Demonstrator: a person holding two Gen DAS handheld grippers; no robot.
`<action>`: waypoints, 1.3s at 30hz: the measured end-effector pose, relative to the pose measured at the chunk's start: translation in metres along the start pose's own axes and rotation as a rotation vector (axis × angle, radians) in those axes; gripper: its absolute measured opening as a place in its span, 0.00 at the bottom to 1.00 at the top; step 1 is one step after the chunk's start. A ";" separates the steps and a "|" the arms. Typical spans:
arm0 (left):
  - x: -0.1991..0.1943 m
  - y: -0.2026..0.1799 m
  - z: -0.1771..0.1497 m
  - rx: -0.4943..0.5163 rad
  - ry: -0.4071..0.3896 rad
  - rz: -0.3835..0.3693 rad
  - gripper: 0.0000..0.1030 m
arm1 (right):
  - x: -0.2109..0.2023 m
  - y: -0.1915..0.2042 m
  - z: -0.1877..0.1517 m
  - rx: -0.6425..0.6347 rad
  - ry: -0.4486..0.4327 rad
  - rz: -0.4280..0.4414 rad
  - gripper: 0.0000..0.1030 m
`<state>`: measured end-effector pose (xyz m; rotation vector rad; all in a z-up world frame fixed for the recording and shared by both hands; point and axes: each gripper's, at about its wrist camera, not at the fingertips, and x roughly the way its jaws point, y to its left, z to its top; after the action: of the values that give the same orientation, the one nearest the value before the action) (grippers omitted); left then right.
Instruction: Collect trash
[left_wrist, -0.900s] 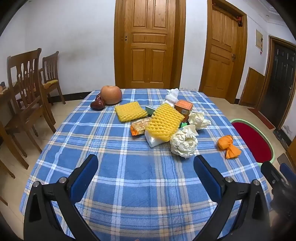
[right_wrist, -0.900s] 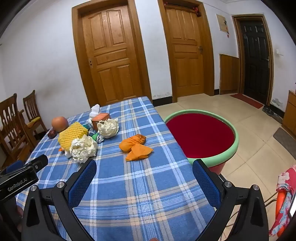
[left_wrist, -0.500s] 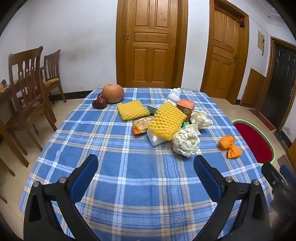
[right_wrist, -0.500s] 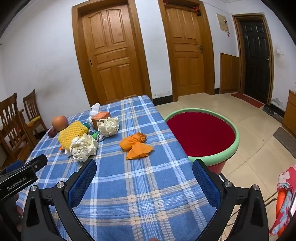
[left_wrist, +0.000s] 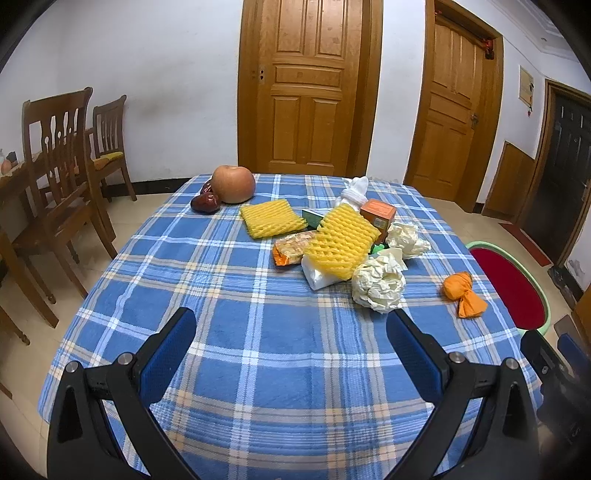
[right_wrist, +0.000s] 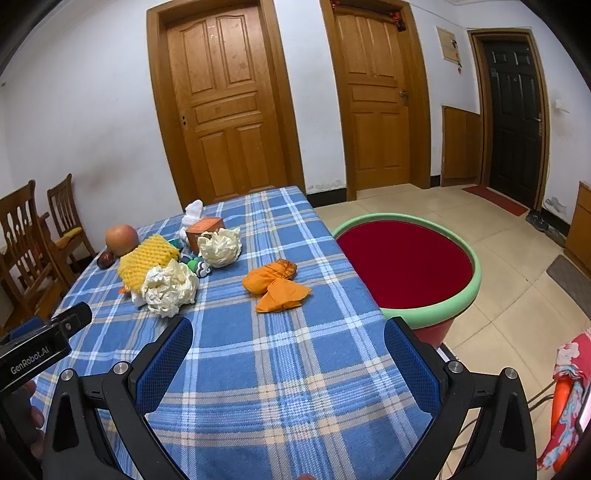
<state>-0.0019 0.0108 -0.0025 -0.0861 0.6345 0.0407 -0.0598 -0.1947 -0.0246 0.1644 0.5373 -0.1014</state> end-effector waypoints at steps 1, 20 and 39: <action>0.000 -0.001 0.000 -0.001 0.000 0.002 0.98 | -0.001 0.000 0.000 0.000 -0.001 0.000 1.00; -0.002 0.000 0.001 -0.003 0.002 0.008 0.98 | 0.001 0.003 -0.001 -0.001 0.003 -0.001 1.00; -0.002 0.004 0.001 -0.002 0.000 0.003 0.98 | 0.003 0.001 0.002 -0.003 0.006 -0.001 1.00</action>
<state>-0.0038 0.0144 -0.0009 -0.0873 0.6343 0.0444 -0.0567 -0.1945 -0.0245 0.1614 0.5439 -0.1012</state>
